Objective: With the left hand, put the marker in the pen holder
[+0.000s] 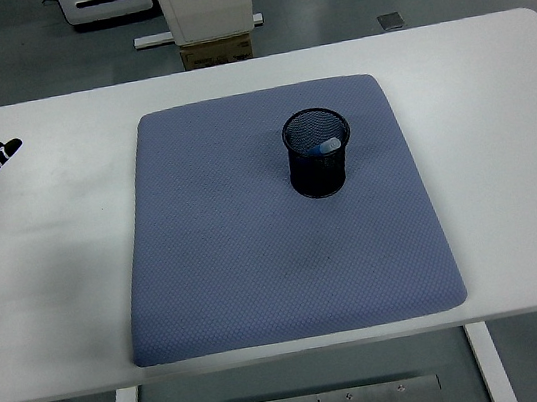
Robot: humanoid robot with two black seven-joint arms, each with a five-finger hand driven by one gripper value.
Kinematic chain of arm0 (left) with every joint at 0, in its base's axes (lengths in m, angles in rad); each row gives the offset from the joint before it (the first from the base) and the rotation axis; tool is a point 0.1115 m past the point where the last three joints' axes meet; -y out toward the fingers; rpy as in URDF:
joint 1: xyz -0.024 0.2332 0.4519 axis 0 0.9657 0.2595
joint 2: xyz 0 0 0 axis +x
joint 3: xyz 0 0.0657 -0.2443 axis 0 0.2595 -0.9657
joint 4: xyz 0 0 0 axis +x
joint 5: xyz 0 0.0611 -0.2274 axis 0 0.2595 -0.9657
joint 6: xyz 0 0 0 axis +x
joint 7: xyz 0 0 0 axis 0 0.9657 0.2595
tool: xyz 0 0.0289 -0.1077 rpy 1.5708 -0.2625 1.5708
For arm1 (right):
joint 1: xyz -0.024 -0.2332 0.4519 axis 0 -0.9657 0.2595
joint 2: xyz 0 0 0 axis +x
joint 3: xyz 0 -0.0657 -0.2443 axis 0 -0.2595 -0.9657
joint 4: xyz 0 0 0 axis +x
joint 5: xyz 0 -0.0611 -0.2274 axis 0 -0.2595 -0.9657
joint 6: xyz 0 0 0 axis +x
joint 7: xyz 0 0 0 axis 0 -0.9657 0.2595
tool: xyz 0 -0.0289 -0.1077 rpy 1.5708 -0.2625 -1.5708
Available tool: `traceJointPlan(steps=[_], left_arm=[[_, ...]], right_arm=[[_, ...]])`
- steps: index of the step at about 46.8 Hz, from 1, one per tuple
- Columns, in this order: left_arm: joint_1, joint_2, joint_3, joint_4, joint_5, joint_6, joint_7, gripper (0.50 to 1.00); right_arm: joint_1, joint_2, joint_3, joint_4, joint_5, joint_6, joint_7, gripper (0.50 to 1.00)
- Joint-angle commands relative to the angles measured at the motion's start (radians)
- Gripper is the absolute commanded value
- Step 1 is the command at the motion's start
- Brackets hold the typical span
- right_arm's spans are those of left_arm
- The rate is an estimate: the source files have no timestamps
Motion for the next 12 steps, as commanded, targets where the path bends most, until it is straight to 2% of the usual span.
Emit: traceJointPlan(steps=[1, 12], left_arm=[[0.006, -0.006, 0.000, 0.000, -0.002, 0.003, -0.002, 1.000], [0.013, -0.003, -0.003, 0.000, -0.008, 0.002, -0.002, 1.000]], right_arm=[[0.000, 0.000, 0.000, 0.000, -0.001, 0.001, -0.001, 1.000], [0.000, 0.000, 0.007, 0.000, 0.002, 0.001, -0.001, 1.000]])
